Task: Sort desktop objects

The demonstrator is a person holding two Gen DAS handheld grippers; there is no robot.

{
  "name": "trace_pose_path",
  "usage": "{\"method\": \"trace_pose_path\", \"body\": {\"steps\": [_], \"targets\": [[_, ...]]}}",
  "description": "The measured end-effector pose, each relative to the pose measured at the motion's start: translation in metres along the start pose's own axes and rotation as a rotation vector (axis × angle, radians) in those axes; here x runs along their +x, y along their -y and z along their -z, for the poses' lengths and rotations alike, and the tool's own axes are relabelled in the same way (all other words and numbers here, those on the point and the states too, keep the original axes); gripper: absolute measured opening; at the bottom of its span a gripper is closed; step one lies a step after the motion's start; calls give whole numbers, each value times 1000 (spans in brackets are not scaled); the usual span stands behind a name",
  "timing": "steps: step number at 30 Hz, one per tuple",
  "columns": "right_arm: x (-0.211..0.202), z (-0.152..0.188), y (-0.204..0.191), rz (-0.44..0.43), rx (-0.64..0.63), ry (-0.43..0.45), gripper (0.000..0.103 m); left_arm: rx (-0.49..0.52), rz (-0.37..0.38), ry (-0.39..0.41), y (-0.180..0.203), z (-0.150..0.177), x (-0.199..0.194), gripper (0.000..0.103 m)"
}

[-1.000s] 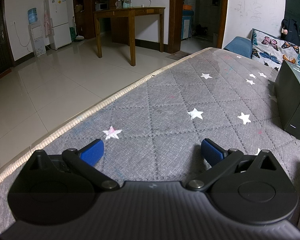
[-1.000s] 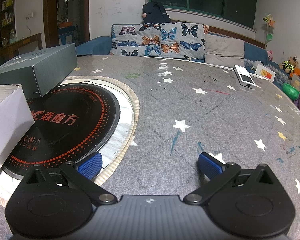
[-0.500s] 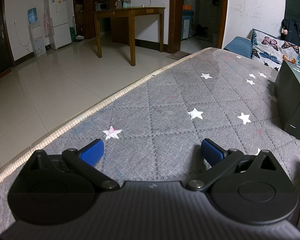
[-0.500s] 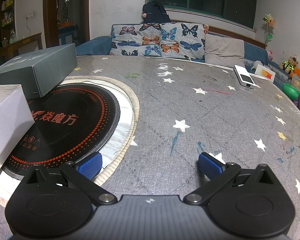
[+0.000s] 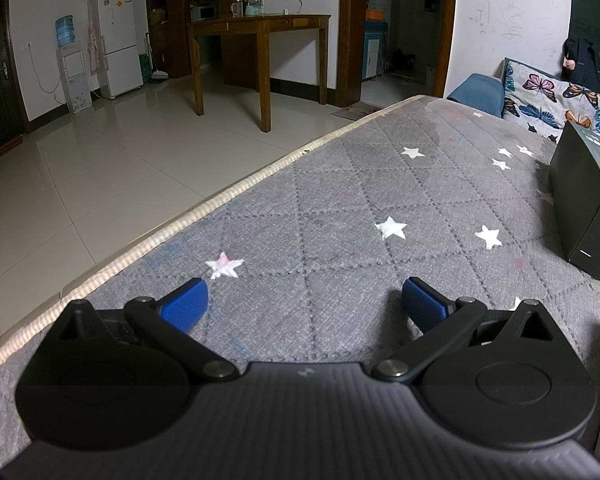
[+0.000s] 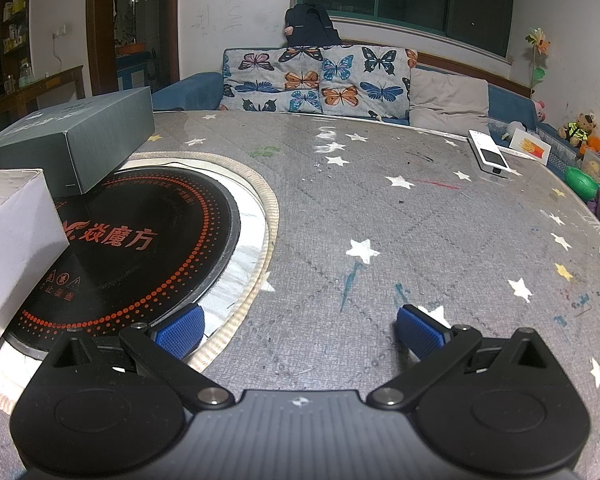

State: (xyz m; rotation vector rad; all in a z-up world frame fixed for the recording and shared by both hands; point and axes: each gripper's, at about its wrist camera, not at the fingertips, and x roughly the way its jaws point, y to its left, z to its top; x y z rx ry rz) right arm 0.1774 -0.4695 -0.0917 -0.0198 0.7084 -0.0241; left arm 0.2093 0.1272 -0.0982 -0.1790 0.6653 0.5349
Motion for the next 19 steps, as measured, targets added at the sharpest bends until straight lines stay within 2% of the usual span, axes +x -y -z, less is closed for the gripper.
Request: {"method": "trace_pose_path", "body": {"steps": [19], "targets": [[0, 0, 0, 0, 0, 0, 103, -1, 1, 0, -1, -1, 0, 103]]}}
